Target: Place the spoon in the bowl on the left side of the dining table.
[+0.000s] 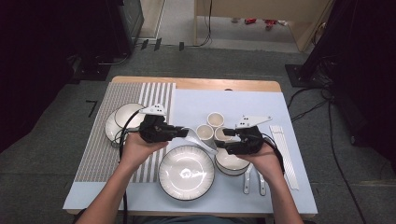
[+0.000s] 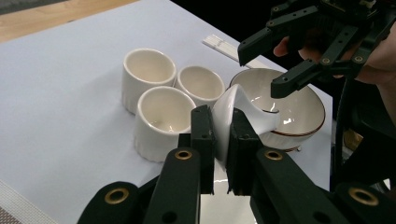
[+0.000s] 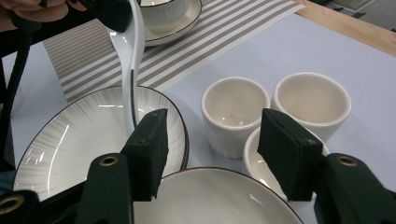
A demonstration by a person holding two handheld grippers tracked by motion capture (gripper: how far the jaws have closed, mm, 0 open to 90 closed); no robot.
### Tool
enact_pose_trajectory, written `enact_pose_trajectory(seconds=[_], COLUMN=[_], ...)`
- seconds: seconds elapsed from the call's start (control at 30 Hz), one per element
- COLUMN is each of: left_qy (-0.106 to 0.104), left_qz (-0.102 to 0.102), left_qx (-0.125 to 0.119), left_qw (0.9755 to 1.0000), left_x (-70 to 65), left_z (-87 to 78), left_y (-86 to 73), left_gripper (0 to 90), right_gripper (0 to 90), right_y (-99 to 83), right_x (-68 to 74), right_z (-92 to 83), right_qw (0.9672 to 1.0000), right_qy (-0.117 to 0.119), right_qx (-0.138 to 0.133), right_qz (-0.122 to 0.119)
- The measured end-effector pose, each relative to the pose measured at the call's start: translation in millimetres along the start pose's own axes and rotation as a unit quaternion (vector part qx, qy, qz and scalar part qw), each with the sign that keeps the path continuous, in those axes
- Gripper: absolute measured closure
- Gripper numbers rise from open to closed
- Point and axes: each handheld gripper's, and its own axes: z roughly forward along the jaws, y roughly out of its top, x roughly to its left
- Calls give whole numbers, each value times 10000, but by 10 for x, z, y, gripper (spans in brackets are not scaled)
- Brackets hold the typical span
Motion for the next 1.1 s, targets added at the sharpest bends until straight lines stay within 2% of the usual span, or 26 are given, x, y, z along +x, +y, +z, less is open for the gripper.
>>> enact_pose_trajectory(seconds=[1.1], left_qy=[384], left_qz=[-117], left_qx=[-22], left_qw=[9992], left_x=[166], left_z=[-146], left_y=[-46], left_gripper=[851], right_gripper=[364], right_y=[-98], right_x=[-83], right_z=[-62], right_qw=[9996], right_qy=[-272], right_qx=[-11], right_qz=[66])
